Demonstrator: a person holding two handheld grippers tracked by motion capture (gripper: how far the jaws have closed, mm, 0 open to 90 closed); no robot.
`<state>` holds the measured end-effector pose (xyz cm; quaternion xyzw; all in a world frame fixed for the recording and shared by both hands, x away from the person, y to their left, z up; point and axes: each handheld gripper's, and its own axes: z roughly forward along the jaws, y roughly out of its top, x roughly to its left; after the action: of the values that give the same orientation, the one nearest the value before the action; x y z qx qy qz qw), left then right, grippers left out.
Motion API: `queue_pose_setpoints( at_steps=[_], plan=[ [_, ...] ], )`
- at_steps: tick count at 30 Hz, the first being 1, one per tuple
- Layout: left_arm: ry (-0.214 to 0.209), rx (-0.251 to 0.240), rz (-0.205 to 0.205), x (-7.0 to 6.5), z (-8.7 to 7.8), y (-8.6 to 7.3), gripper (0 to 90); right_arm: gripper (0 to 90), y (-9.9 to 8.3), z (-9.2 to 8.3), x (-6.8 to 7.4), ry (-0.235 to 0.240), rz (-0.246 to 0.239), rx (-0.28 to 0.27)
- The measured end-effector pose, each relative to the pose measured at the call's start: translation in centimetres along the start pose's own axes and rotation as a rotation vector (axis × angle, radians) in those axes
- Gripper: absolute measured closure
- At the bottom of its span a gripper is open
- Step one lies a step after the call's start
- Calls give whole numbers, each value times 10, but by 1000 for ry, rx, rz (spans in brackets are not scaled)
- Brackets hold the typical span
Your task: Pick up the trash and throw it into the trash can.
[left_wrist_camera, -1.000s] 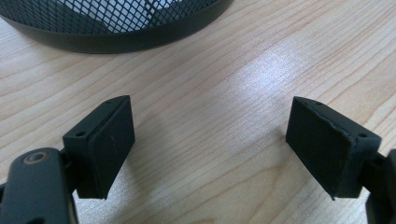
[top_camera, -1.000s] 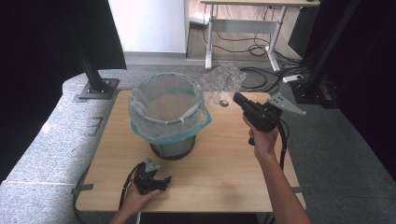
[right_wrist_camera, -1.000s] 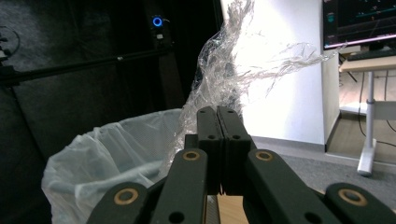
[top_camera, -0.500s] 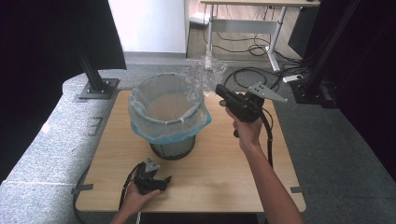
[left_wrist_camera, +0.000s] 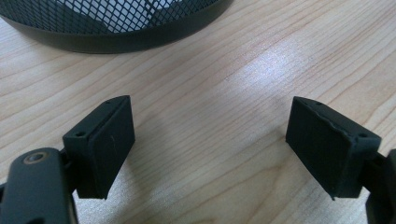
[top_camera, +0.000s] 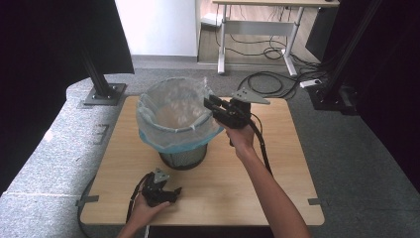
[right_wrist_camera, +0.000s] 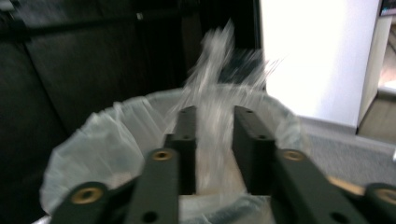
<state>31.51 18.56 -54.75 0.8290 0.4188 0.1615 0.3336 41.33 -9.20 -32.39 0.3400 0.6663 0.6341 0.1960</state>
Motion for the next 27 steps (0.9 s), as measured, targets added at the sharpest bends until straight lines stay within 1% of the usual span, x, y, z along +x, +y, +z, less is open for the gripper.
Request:
queue_pose_setpoints(
  at_steps=[1, 3, 4, 5, 6, 12, 14, 15, 16, 18, 19, 20, 21, 23, 24, 26, 27],
  plan=[
    [1, 0, 0, 0, 0, 0, 153, 489, -6, 7, -2, -40, -16, 48],
    [1, 0, 0, 0, 0, 0, 153, 380, -10, 11, -3, -101, -31, 95],
    [0, 0, 0, 0, 0, 0, 153, 354, -12, 12, -3, -132, -41, 110],
    [0, 0, 0, 0, 0, 0, 153, 354, -12, 12, -3, -132, -41, 110],
    [0, 0, 0, 0, 0, 0, 153, 348, -14, 10, -3, -157, -55, 119],
    [2, 1, 2, 0, 0, 0, 153, 319, -17, -1, -3, -166, -74, 96],
    [2, 1, 2, 0, 0, 0, 153, 315, -17, -6, -4, -170, -74, 84],
    [2, 1, 2, 0, 0, 0, 154, 315, -17, -6, -4, -170, -74, 84],
    [2, 2, 3, 0, 0, 0, 154, 314, -18, -11, -5, -173, -74, 71],
    [1, 0, 1, 0, 0, 0, 154, 314, -20, -17, -7, -181, -83, 70],
    [1, 0, 1, 0, 0, 0, 153, 314, -20, -17, -7, -181, -83, 70],
    [2, 0, 1, 0, 0, 0, 153, 314, -22, -21, -9, -188, -90, 65],
    [1, 0, 1, 0, 0, 0, 153, 314, -22, -21, -9, -188, -90, 65],
    [1, 0, 1, 0, 0, 0, 154, 314, -25, -29, -13, -196, -83, 53],
    [1, 0, 1, 0, 0, 0, 153, 314, -25, -29, -13, -196, -83, 53],
    [2, 0, 1, 0, 0, 0, 153, 315, -27, -38, -17, -202, -82, 43],
    [2, 0, 1, 0, 0, 0, 153, 315, -27, -38, -17, -202, -82, 43]
  ],
)
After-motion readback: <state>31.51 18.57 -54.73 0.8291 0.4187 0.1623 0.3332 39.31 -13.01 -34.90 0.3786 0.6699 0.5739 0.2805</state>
